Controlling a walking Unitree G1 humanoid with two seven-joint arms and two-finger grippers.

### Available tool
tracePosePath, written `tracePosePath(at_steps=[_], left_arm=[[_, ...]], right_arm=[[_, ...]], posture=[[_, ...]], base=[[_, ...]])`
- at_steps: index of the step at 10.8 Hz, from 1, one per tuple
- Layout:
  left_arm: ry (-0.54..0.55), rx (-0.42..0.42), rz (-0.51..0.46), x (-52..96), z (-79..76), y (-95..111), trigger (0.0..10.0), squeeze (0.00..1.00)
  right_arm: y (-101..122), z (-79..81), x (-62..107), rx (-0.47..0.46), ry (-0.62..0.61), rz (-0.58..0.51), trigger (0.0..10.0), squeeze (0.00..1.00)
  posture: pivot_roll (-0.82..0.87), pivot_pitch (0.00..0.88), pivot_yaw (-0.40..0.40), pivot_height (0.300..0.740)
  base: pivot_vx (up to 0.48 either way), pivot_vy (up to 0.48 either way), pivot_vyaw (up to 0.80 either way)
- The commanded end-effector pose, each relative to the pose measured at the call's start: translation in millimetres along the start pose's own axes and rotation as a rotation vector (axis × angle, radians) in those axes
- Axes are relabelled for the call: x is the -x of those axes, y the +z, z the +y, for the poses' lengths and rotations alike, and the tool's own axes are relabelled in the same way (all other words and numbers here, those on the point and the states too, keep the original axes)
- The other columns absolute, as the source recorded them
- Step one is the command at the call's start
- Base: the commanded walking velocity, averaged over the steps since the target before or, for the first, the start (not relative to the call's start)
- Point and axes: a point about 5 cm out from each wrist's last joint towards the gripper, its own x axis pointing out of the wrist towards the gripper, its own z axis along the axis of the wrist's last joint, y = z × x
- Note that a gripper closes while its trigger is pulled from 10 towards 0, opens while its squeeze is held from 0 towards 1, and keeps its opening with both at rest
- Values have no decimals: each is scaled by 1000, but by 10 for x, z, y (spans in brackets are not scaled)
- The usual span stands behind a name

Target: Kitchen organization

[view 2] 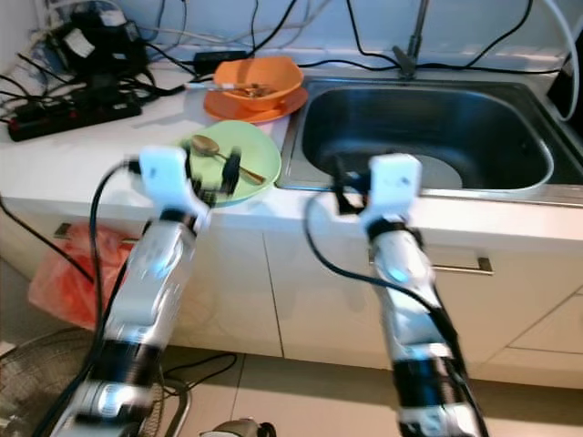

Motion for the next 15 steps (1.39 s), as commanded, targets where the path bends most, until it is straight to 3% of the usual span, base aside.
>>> tracePosePath(at_steps=[1, 3, 7, 13, 15], left_arm=[[-28, 2, 12, 38, 9, 0, 10000, 0], [-51, -3, 19, 95, 22, -12, 10000, 0], [-82, 5, 2, 33, -44, 78, 10000, 0], [-66, 14, 5, 35, -40, 90, 10000, 0], [-44, 31, 13, 53, -16, 72, 10000, 0]], right_arm=[[83, -81, 20, 18, -31, -37, 10000, 0], [93, -218, 63, 36, -66, -34, 10000, 0], [97, -142, 91, 29, -73, -40, 10000, 0], [110, -172, 96, 37, -86, -38, 10000, 0], [109, -165, 104, 36, -87, -37, 10000, 0]], posture=[[60, 0, 73, 740], [61, 0, 74, 740], [63, 0, 101, 740], [69, 3, 98, 740], [64, 10, 97, 740]], base=[[0, 0, 0], [0, 0, 0], [0, 0, 0], [0, -306, 0], [0, 0, 0]])
